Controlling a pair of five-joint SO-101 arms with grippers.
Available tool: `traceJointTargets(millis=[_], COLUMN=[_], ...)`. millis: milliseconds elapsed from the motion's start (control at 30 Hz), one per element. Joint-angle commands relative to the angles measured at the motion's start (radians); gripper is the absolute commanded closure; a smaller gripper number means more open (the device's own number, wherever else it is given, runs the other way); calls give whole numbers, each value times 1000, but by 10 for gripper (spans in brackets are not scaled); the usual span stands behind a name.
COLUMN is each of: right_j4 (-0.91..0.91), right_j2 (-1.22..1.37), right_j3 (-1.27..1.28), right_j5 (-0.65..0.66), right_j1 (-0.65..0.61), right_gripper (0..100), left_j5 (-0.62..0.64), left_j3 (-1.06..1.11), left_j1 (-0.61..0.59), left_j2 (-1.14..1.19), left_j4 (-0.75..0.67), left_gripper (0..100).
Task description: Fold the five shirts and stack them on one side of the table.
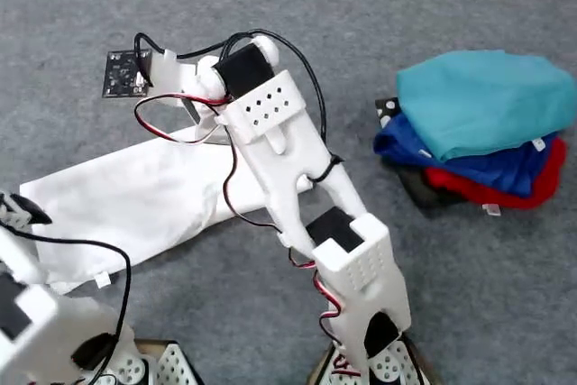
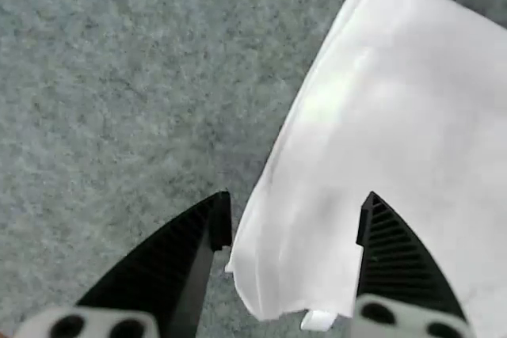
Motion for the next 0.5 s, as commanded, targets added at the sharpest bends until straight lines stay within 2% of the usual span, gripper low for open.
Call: traceJointTargets(millis=[0, 100, 200, 333, 467], right_j4=[17, 18, 17, 15, 14], right_j2=[-59, -62, -93, -148, -229], right_j3=[-53, -53, -51, -53, -53], right_j5=[-12, -14, -14, -14, -49], right_j1=[7, 13, 12, 12, 38], right_gripper=[996, 996, 996, 996, 996], left_j5=[-5, -51, -101, -101, -101], left_j3=[-14, -40, -74, -112, -167], left_j1=[-18, -9, 48, 137, 210], left_j2=[119, 225, 291, 349, 314], left_j4=[-86, -77, -21, 49, 155], left_gripper=[733, 771, 857, 988, 983])
